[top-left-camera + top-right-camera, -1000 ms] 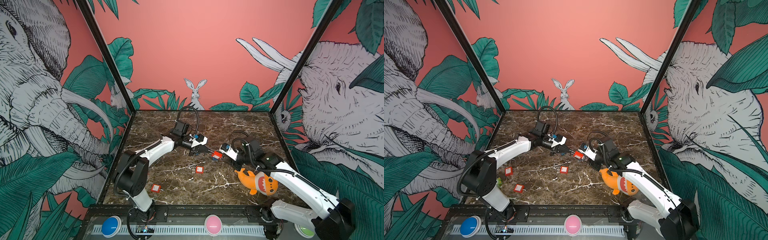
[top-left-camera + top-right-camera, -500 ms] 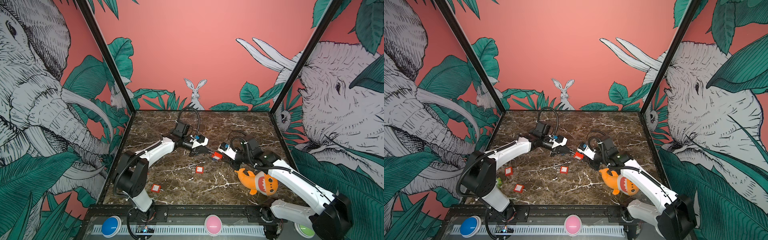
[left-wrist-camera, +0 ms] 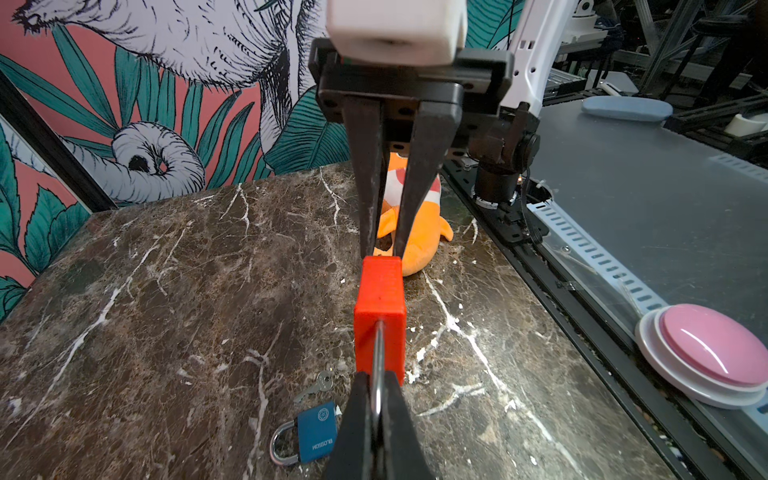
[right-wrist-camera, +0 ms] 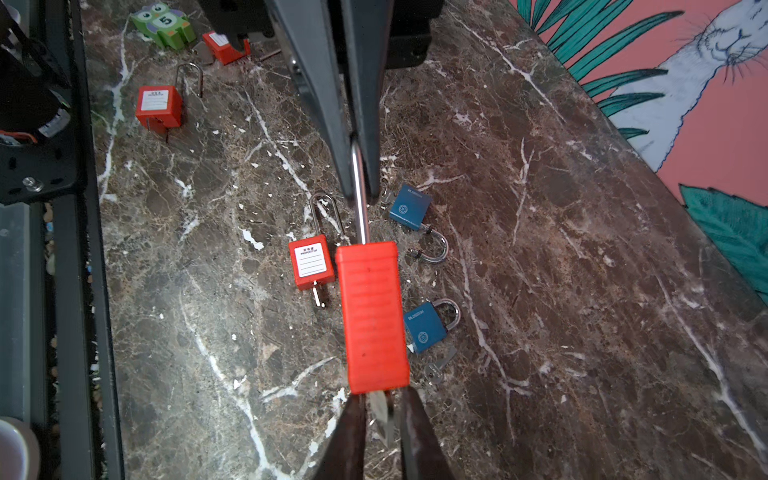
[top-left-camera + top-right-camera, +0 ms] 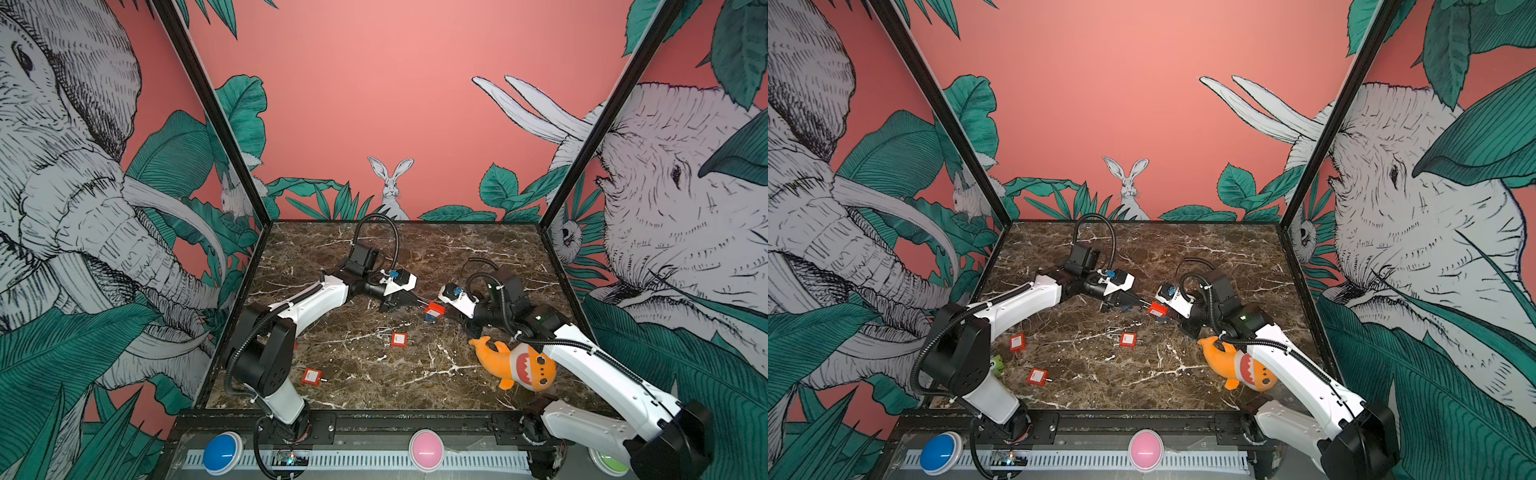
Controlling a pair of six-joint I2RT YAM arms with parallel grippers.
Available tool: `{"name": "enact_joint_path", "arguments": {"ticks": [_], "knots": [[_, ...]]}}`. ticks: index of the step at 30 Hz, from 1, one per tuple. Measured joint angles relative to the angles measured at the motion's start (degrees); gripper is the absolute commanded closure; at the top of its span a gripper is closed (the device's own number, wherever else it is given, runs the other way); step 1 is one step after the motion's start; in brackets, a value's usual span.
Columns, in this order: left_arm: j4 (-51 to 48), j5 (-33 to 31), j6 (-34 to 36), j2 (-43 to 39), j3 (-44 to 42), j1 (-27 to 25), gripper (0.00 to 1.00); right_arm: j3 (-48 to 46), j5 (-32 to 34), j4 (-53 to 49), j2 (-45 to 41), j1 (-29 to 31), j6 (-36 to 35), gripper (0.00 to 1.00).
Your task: Lock with the key
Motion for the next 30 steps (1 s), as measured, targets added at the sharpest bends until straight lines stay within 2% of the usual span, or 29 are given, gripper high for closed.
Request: {"name": "enact_joint_path", "arguments": {"ticks": [4, 10, 20, 25, 30], "knots": [[0.0, -0.1, -0.1, 0.0, 0.0, 0.0, 1.00, 0.0, 0.5, 0.2, 0.3, 0.0, -0.2, 0.71], [0.0, -0.2, -0.1, -0.1, 0.0, 0.0, 1.00, 0.6, 1.4, -0.5, 1.2, 0.0, -1.2, 0.78], [0.0, -0.2, -0.1, -0.9, 0.0, -0.2, 1.00, 1.8, 1.0, -3.0, 3.0, 0.0, -2.1, 0.83], [0.0, -0.4, -0.1, -0.9, 0.0, -0.4, 1.00, 1.8, 0.7, -3.5, 3.2, 0.0, -3.0, 0.88], [0.0, -0.6, -0.1, -0.9, 0.0, -0.5, 1.00, 1.8, 0.1, -3.5, 3.1, 0.0, -3.7, 0.97]]}}
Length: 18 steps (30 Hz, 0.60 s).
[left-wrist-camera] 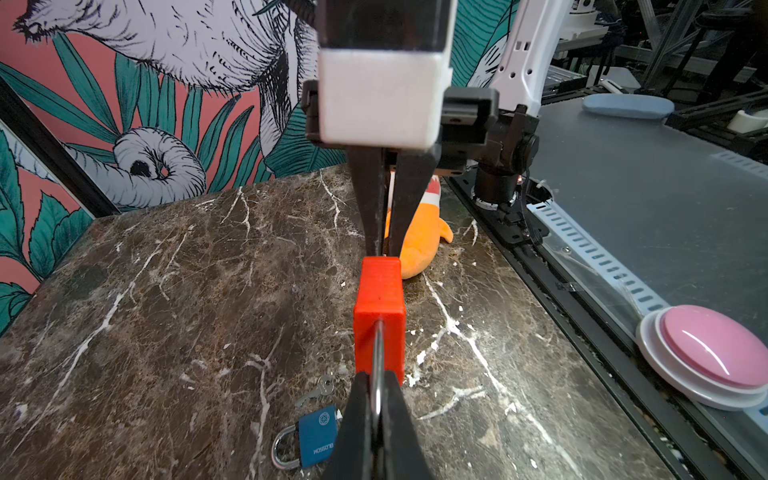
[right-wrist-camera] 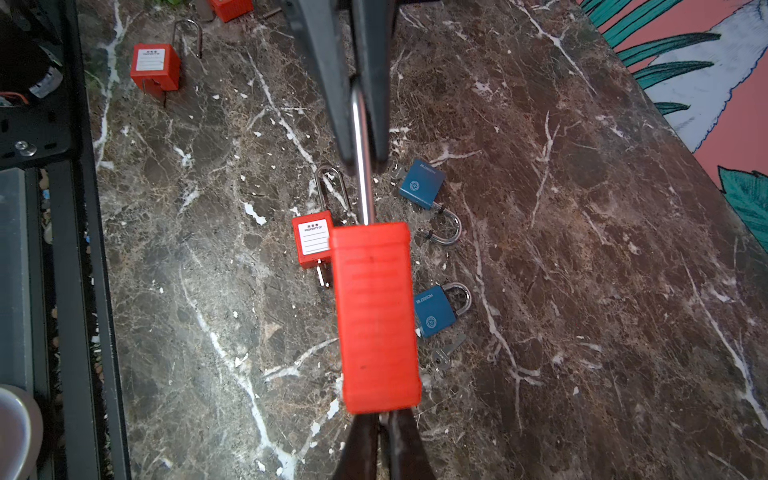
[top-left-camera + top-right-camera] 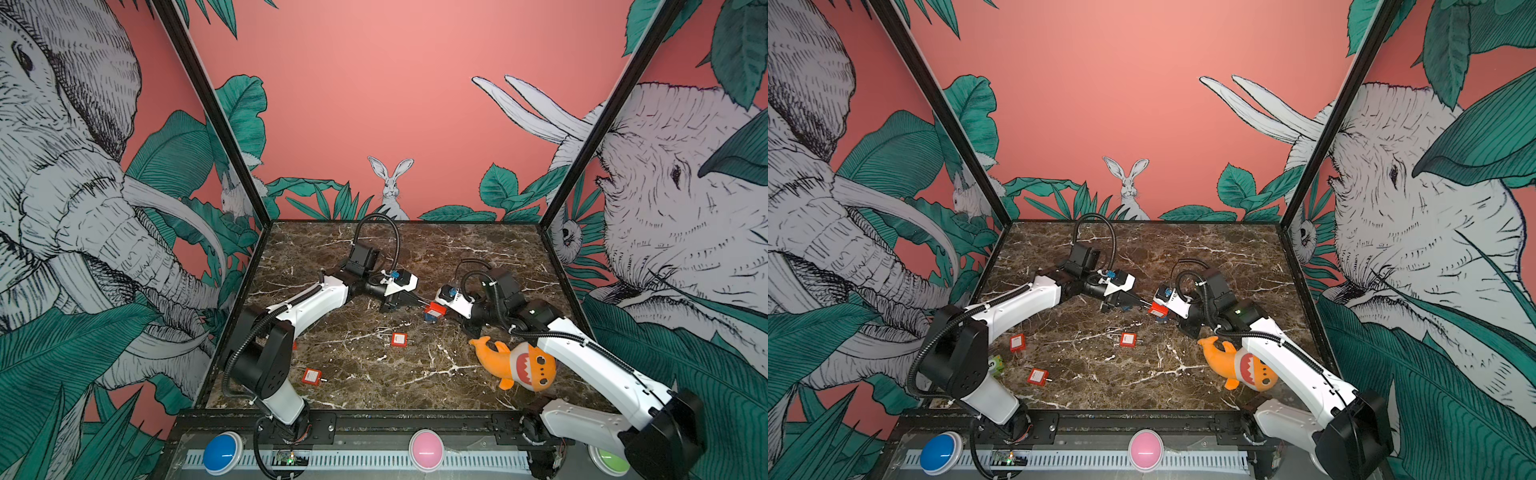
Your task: Lock with the key
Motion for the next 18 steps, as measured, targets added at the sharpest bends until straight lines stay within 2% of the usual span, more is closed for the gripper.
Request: {"name": "enact_joint_path", "arguments": {"ticks": [18], "knots": [[-0.3, -0.6, 0.0, -0.2, -0.7, -0.2, 1.00, -4.0, -0.5, 1.9, -2.9, 0.0, -0.8, 1.00]]}}
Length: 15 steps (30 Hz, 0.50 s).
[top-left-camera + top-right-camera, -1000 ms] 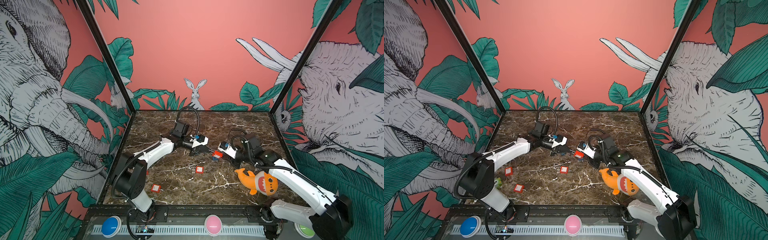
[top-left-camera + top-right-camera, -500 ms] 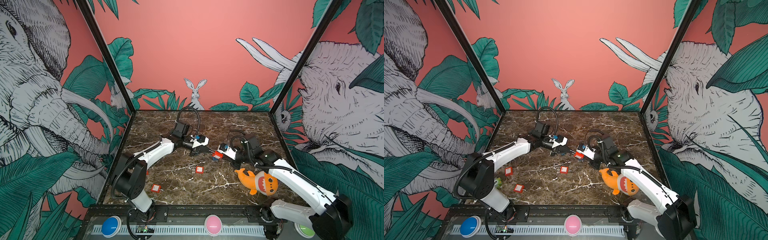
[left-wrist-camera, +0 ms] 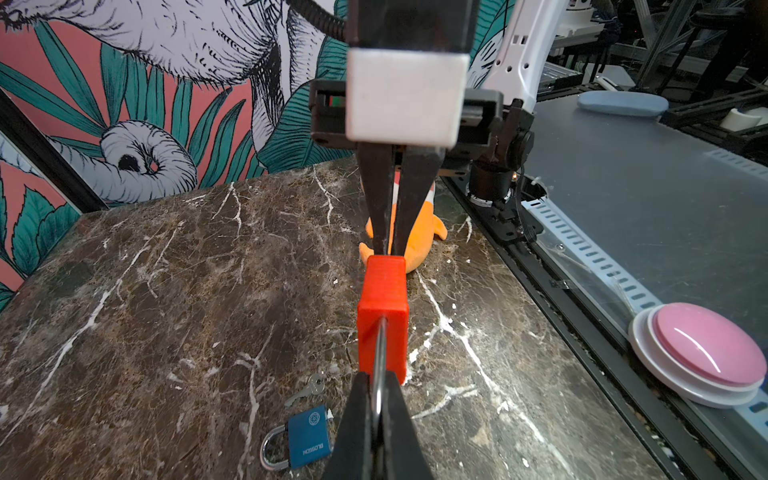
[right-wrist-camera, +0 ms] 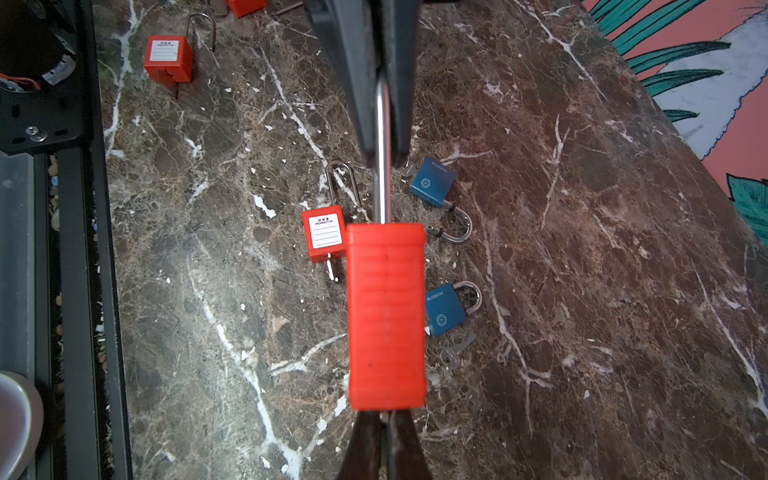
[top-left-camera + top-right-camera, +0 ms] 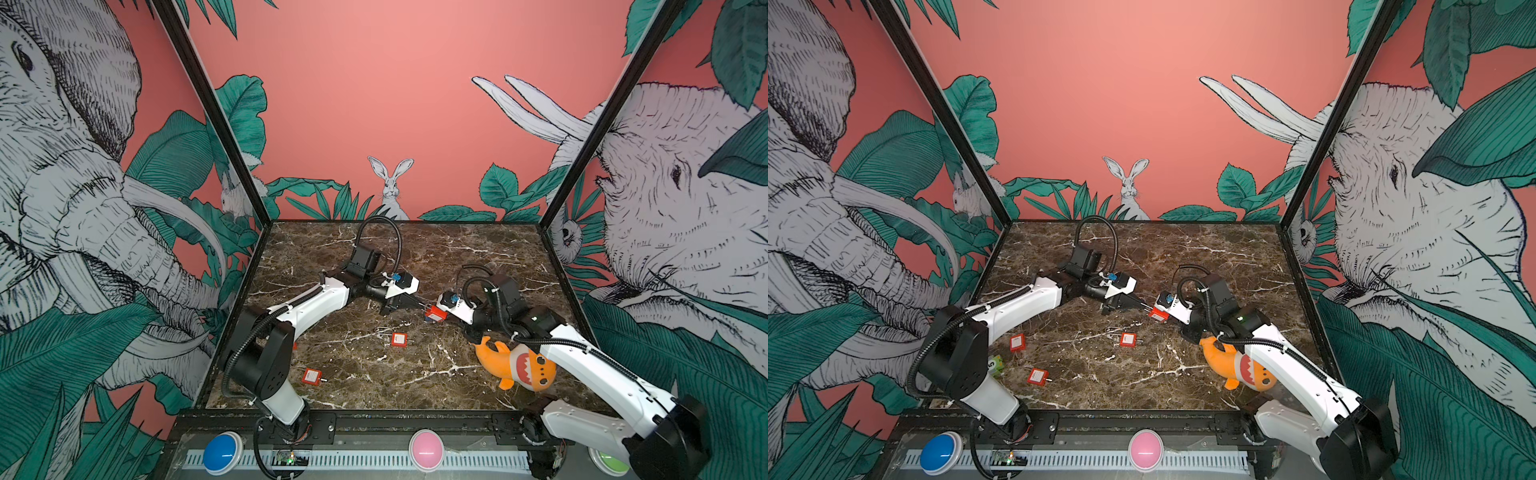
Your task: Lock with the key
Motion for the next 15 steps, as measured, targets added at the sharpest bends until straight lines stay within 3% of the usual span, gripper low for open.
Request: {"name": "enact_joint_path", "arguments": {"ticks": [15], "knots": [[-2.9, -0.1, 2.4, 0.0, 0.6, -0.3, 1.00, -4.0, -0.7, 3.5, -3.4, -0.4, 0.0, 1.00]]}}
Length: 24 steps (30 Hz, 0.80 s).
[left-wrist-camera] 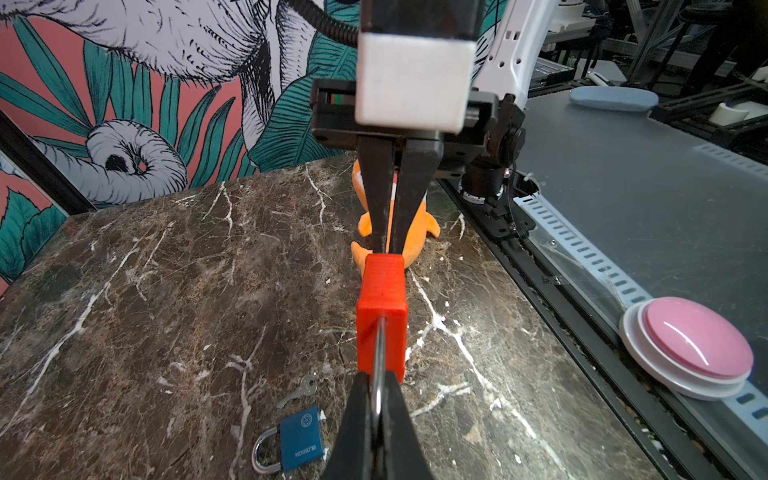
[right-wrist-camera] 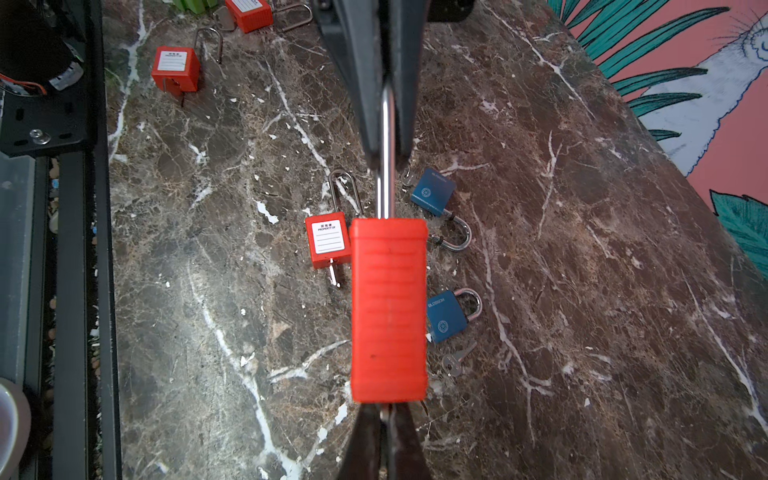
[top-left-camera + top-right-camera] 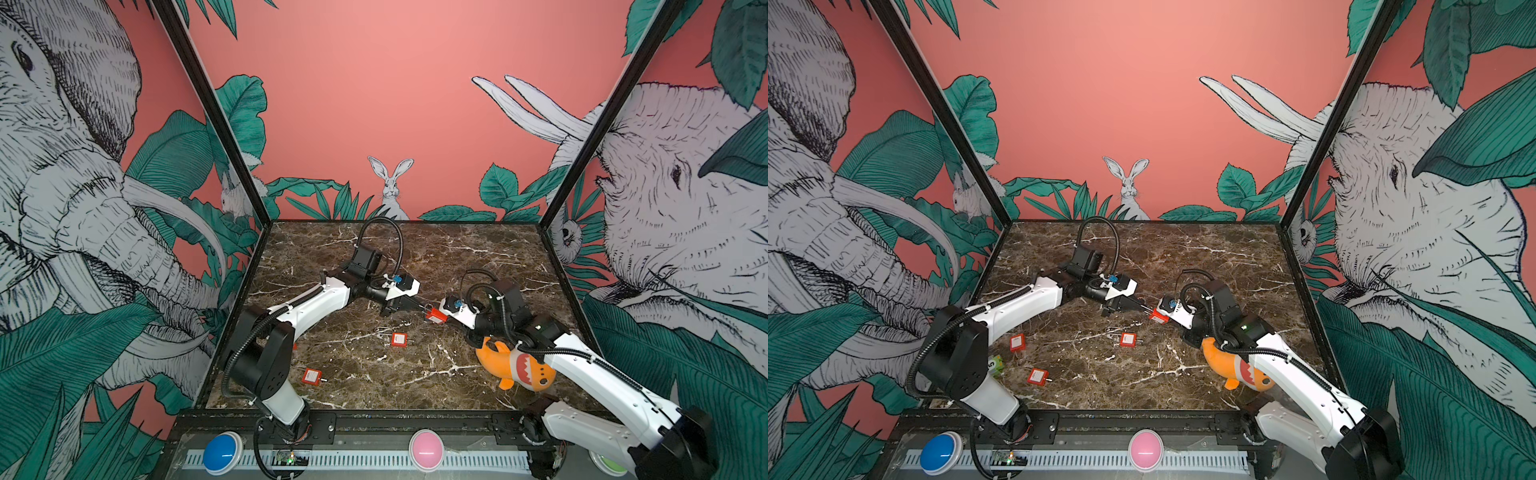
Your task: Lock with the key
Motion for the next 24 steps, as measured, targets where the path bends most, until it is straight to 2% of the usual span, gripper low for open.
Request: {"name": "enact_joint_path", "arguments": {"ticks": [24], "knots": [[-1.0, -2.2, 5.3, -1.3, -0.8, 0.0, 1.00, 2.3, -7.0, -2.7, 4.7, -1.3, 1.7, 1.00]]}}
